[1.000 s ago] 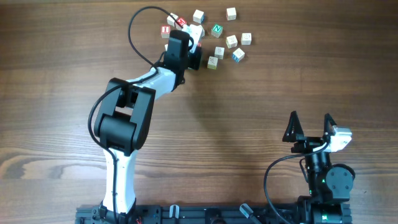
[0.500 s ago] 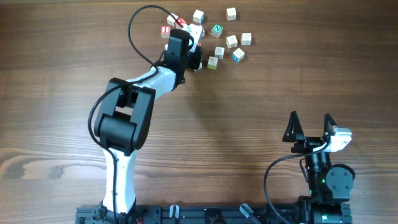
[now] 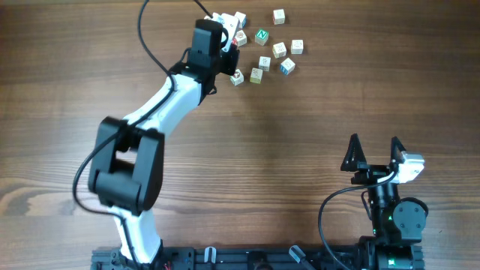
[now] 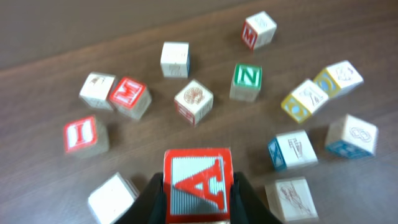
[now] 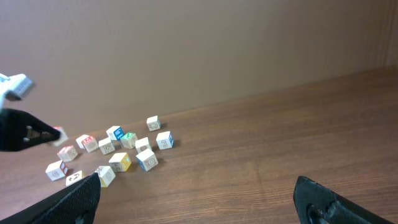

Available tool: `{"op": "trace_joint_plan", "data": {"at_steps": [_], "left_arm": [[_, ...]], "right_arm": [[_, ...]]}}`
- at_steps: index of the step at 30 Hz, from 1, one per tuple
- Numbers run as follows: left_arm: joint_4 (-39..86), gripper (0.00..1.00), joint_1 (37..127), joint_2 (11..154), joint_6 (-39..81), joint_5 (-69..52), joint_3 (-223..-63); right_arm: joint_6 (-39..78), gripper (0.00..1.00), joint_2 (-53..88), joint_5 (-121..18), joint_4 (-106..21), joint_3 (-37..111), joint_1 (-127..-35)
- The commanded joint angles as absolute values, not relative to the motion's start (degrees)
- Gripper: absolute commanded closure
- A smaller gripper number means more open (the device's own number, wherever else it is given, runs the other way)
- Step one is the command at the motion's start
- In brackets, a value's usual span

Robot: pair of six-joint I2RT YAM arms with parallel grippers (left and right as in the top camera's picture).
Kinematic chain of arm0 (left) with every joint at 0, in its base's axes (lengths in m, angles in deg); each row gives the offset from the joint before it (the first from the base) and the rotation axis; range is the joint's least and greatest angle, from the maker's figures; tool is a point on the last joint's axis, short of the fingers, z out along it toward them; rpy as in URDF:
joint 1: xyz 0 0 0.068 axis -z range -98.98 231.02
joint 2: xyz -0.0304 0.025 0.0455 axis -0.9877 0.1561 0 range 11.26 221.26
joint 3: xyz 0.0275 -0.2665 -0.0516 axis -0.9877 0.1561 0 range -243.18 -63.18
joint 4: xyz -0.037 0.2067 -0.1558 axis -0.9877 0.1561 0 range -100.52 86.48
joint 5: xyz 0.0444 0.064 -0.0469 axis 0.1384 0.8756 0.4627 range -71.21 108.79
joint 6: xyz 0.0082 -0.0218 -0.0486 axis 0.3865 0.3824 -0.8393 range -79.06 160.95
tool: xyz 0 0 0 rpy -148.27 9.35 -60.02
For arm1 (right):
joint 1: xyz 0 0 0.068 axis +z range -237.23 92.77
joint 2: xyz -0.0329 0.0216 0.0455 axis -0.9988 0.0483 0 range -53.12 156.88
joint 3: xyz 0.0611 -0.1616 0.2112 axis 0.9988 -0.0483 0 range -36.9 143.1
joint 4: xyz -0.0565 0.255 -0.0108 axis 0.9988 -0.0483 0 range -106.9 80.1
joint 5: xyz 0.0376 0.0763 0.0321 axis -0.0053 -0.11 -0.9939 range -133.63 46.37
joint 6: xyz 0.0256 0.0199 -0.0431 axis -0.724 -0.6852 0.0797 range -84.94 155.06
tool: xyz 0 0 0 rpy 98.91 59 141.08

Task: Form a horizontal line
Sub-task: 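Lift the red A block and carry it toward the front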

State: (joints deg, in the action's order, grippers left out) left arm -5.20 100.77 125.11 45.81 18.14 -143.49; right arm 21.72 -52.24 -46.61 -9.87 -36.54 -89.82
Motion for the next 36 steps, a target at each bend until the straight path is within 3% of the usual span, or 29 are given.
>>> {"op": "trace_joint_plan", "data": {"at_steps": [1, 11, 14, 23, 32, 36], "left_arm": [[2.34, 0.85, 100.44, 118.59, 40.1, 20.2, -143.67], [24.09, 0.86, 101.99, 113.3, 20.32, 20.17, -143.62], [25.29, 0.86, 103.85, 113.37, 17.42, 20.17, -142.53], [15.52, 0.86, 110.58, 113.39, 9.33, 27.91, -132.83], [-6.71, 0.83, 111.3, 113.96, 7.03, 27.89, -118.9], [-8.96, 0.82, 111.3, 116.91, 7.23, 27.87, -117.7]], "right_arm": [[22.46, 0.0, -52.7, -47.38, -9.78, -36.6, -90.21], [22.48, 0.0, -52.7, -47.38, -9.78, -36.6, -90.21], [22.46, 0.0, -52.7, -47.38, -9.78, -36.6, -90.21], [22.46, 0.0, -52.7, -47.38, -9.78, -36.6, -90.21], [22.46, 0.0, -52.7, -47.38, -9.78, -36.6, -90.21], [22.46, 0.0, -52.7, -47.38, -9.78, -36.6, -90.21]]}}
